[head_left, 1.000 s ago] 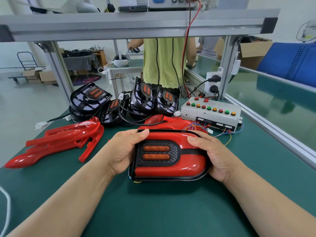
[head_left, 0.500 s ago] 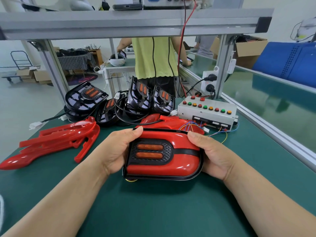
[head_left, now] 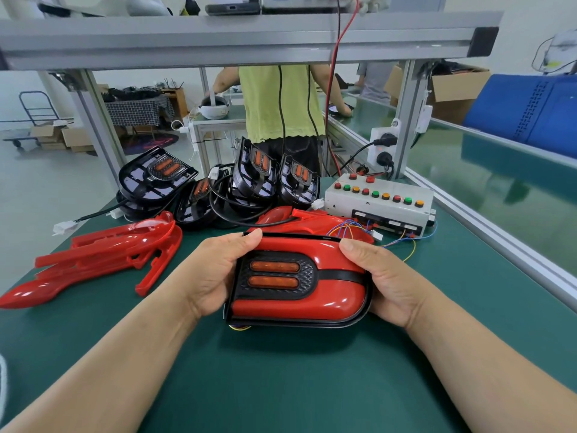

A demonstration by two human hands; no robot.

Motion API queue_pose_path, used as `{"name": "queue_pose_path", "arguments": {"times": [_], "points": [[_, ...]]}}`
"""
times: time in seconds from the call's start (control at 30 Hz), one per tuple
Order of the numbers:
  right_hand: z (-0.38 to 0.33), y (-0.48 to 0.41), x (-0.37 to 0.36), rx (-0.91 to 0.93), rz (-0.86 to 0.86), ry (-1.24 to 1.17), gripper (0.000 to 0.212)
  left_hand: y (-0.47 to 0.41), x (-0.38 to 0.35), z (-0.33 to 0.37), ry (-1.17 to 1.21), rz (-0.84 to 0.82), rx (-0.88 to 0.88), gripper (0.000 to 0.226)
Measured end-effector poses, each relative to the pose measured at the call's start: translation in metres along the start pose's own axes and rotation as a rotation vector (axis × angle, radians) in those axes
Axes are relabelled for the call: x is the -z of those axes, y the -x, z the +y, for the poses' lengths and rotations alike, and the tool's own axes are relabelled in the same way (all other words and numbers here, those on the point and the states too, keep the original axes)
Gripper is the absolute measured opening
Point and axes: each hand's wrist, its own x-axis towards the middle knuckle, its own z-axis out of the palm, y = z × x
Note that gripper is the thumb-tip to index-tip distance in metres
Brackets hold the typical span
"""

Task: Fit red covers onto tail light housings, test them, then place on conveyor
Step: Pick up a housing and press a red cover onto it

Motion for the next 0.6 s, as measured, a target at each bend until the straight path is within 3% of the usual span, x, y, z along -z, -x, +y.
{"name": "queue_pose_path", "arguments": {"times": [0.2, 0.6], "points": [[0.002, -0.0029, 0.0043, 0.037, -0.015, -0.041, 0.026, -0.0009, -0.0002, -0.0009, -0.026, 0.009, -0.034, 0.031], [0.0032, -0.0028, 0.0005, 0.112, 0.033, -0.017, 0.021, 0.0029, -0.0073, 0.0027, 0.016, 0.056, -0.064, 0.033]]}}
